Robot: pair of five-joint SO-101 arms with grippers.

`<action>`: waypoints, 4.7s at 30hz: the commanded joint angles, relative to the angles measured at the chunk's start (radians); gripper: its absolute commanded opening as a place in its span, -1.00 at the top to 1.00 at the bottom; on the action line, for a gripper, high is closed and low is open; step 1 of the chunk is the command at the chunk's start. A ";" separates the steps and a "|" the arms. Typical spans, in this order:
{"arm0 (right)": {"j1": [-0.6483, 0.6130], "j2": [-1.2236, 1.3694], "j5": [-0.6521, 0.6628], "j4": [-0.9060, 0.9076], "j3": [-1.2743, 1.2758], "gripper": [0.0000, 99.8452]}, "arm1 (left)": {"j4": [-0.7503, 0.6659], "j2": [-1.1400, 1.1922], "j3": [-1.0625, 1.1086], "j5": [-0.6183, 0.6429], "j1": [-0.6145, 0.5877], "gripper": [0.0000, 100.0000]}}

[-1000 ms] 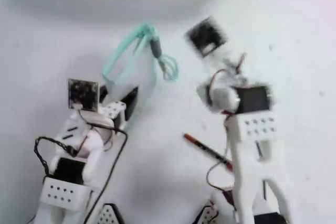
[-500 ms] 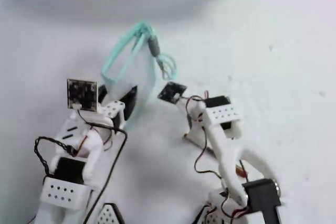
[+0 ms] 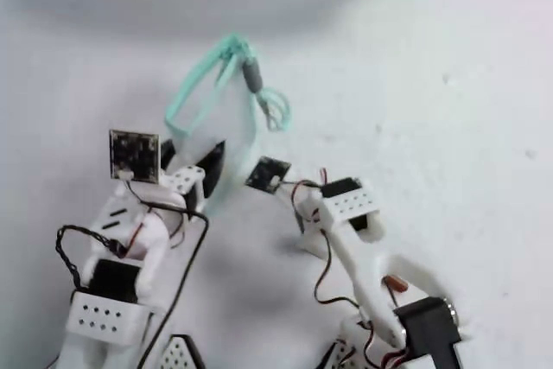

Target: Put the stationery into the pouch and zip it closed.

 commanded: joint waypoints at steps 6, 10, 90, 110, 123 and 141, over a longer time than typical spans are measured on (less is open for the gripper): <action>0.062 -0.038 0.009 0.058 -0.052 0.96 | -0.017 -0.007 -0.018 0.011 -0.004 0.50; 0.182 -0.205 0.015 0.275 -0.292 0.96 | -0.017 -0.007 -0.018 0.011 -0.004 0.50; -0.165 0.007 -0.396 0.277 -1.300 0.58 | -0.017 -0.010 -0.018 -0.040 -0.004 0.50; -0.171 0.090 -0.330 0.302 -1.303 0.58 | 0.130 -0.203 -0.057 -0.025 -0.010 0.46; -0.171 0.097 -0.327 0.300 -1.326 0.58 | -0.044 -0.203 0.035 -0.011 0.050 0.58; -0.173 0.179 -0.328 0.254 -1.321 0.85 | -0.140 -0.203 0.081 -0.009 0.053 0.70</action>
